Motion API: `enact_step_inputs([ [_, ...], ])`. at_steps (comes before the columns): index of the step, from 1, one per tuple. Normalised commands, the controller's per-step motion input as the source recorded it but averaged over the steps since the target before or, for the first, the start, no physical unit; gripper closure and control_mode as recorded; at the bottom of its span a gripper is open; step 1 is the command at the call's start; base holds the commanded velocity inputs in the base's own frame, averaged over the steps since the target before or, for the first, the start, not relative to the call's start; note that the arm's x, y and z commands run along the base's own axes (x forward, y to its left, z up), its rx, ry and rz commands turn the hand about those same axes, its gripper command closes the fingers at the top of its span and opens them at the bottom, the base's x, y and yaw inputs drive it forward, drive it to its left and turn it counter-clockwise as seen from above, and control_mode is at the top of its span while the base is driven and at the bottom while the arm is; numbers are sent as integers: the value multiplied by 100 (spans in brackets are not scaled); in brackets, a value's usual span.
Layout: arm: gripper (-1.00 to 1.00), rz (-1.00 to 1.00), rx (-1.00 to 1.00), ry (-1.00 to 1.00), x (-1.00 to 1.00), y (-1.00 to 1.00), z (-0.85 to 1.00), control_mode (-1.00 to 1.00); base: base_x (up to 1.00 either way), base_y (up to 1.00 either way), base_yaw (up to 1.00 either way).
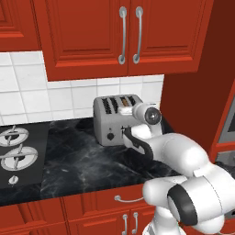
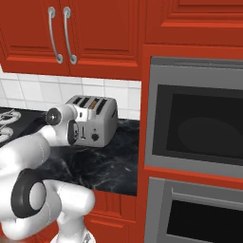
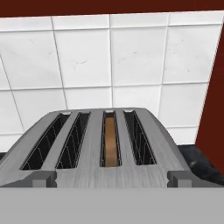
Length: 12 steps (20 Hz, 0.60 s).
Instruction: Start the toaster. Once the lever pops up, take the bread to the plate on the dining counter.
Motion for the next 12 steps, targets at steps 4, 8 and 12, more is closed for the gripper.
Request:
enact_step_inputs([
  [4,-100,0,0,0,21,0,0,-100,0,0,0],
  [8,-100,1,0,0,17,0,0,-100,0,0,0],
  [12,-100,4,0,0,14,0,-1,-100,0,0,0],
])
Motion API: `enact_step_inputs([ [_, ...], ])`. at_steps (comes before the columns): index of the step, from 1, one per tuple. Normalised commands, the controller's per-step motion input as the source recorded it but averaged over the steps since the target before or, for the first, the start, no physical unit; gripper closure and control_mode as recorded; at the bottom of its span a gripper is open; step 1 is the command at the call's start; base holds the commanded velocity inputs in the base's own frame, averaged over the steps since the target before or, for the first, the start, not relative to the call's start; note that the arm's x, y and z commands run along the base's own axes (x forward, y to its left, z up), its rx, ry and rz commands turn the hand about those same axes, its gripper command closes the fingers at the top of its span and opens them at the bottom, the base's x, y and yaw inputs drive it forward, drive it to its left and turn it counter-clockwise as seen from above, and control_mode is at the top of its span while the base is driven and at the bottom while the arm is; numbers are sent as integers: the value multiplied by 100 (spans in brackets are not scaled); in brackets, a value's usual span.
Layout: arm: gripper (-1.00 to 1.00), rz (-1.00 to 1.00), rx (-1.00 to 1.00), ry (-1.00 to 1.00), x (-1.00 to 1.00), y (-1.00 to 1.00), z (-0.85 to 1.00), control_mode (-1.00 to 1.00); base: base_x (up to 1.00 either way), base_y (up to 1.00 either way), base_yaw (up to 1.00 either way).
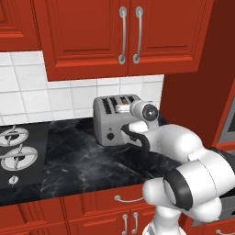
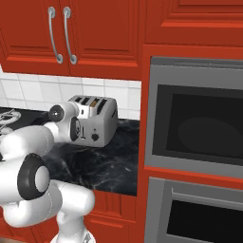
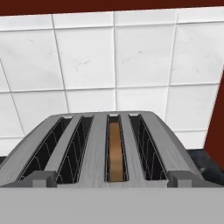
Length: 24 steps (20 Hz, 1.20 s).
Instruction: Start the toaster. Once the lever pops up, take the bread to the plate on the dining counter.
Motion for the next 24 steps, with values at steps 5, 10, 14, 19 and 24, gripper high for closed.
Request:
enact_step_inputs([
  [5,-100,4,0,1,7,0,-2,-100,0,0,0],
  [10,-100,0,0,0,1,-7,0,-100,0,0,0],
  [14,-100,0,0,0,0,-18,0,-100,0,0,0],
  [19,-100,0,0,0,1,-2,0,-100,0,0,0],
  [24,-100,0,0,1,5,0,-1,-100,0,0,0],
])
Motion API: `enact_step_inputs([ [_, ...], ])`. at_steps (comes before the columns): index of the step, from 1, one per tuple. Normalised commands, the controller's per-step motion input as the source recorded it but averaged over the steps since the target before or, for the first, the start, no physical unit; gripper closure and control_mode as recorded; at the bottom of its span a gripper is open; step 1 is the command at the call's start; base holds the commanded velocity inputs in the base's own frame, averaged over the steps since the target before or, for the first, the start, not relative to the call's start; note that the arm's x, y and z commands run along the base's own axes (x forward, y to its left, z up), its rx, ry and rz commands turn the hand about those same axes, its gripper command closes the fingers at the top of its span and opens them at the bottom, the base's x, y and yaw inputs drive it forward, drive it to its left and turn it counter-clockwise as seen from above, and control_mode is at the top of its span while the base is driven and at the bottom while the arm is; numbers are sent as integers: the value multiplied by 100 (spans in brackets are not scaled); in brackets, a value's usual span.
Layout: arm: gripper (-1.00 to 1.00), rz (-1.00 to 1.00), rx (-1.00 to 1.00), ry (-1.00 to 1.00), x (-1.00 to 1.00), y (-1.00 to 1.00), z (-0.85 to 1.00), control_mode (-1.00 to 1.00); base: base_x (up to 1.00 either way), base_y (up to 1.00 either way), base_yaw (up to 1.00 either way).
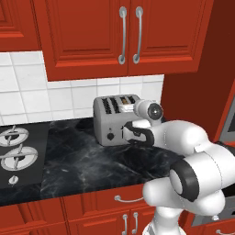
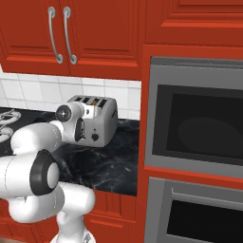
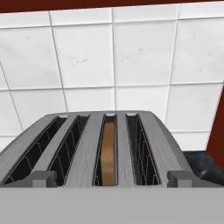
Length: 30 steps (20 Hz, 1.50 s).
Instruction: Start the toaster. Once the lever pops up, take the bread to the plate on the dining counter.
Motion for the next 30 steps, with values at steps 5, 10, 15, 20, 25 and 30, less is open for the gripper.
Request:
enact_step_inputs([
  [5,-100,0,0,2,3,0,-1,-100,0,0,0],
  [10,-100,0,0,5,10,0,-4,-100,0,0,0],
  [15,-100,0,0,6,17,0,-3,-100,0,0,0],
  [20,-100,0,0,4,11,1,-2,-100,0,0,0],
  [25,-100,0,0,0,0,7,-9,-100,0,0,0],
  [30,-100,0,0,2,1,6,-2,-100,0,0,0],
])
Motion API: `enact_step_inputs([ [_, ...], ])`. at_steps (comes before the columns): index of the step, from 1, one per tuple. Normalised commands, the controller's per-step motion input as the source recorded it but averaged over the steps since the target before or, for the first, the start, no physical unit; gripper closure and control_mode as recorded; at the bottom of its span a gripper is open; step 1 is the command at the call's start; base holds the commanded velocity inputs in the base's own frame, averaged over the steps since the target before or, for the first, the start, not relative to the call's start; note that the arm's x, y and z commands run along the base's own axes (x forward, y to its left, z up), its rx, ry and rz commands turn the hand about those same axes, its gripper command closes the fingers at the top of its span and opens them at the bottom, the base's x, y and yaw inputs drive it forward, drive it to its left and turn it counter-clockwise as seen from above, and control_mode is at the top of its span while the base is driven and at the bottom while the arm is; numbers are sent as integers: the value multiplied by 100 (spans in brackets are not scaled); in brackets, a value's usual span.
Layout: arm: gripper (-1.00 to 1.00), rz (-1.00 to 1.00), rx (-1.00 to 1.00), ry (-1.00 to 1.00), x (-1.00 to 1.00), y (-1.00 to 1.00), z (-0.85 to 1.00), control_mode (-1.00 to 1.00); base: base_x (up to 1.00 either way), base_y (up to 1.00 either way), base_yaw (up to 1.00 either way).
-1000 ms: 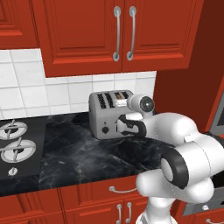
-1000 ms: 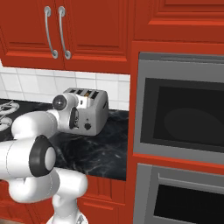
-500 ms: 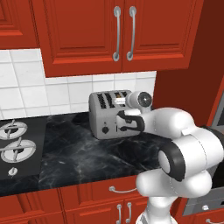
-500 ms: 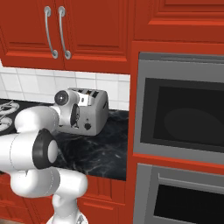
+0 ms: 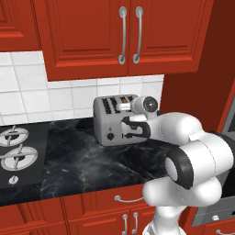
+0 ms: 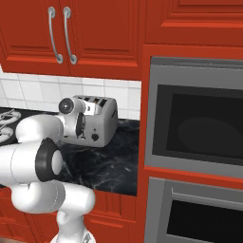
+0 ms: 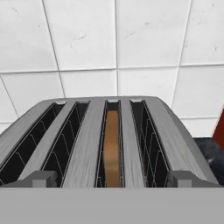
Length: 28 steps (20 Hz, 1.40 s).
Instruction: Start the toaster. Once the lever pops up, take the bread to the plate on the dining counter.
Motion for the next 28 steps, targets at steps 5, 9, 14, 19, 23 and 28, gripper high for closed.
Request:
enact_step_inputs([
  [5,-100,0,0,1,0,0,0,-100,0,0,0],
  [9,-100,0,0,1,1,0,0,-100,0,0,0],
  [14,-100,0,0,2,0,0,0,-100,0,0,0],
  [19,-100,0,0,0,0,0,0,-100,0,0,0],
  [23,-100,0,0,0,0,0,0,-100,0,0,0],
  [28,-100,0,0,0,0,0,0,-100,0,0,0],
])
